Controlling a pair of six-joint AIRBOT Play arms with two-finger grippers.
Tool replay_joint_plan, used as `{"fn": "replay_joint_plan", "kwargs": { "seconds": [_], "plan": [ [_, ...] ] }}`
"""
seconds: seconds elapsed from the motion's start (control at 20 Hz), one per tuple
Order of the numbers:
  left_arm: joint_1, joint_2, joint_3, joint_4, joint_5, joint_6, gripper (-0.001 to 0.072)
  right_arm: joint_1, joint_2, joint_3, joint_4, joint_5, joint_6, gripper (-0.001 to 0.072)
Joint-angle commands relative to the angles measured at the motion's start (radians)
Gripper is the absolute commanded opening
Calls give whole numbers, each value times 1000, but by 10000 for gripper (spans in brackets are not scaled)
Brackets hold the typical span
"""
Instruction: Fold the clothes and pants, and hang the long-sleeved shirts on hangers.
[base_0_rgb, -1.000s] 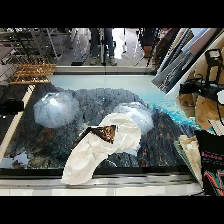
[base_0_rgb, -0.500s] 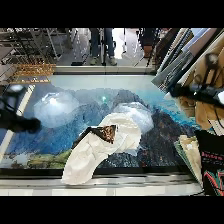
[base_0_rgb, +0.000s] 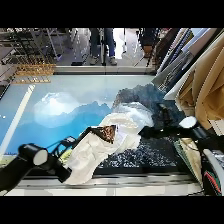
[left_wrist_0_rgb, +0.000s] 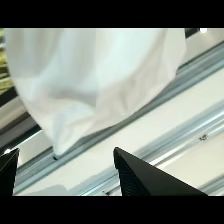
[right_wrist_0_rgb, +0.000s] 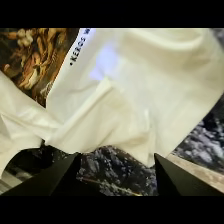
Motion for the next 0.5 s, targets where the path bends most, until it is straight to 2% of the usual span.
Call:
{"fn": "replay_joint_plan", "kwargs": {
  "seconds": [0.0, 0.1, 0.15, 0.2, 0.3, 0.35, 0.45],
  "plan": [
    [-68, -99, -43, -2, 19, -7, 648, 182, -38, -53, -18, -111, 130, 516],
    [-67, -174, -43, 10, 37, -23, 641, 289, -105, -25, -83, -148, 224, 519],
    [-67, -202, -43, 43, 45, -79, 638, 326, -146, 4, -107, -151, 259, 522],
    [-67, -218, -43, 85, 56, -134, 556, 355, -194, 43, -111, -158, 290, 522],
    [-67, -217, -37, 163, 57, -194, 98, 387, -286, 131, -114, -167, 360, 519],
    [-66, -202, -27, 164, 56, -194, 7, 396, -330, 172, -129, -166, 419, 504],
    [-66, -158, 13, 164, 56, -194, 6, 402, -401, 230, -224, -122, 533, 197]
  ]
}}
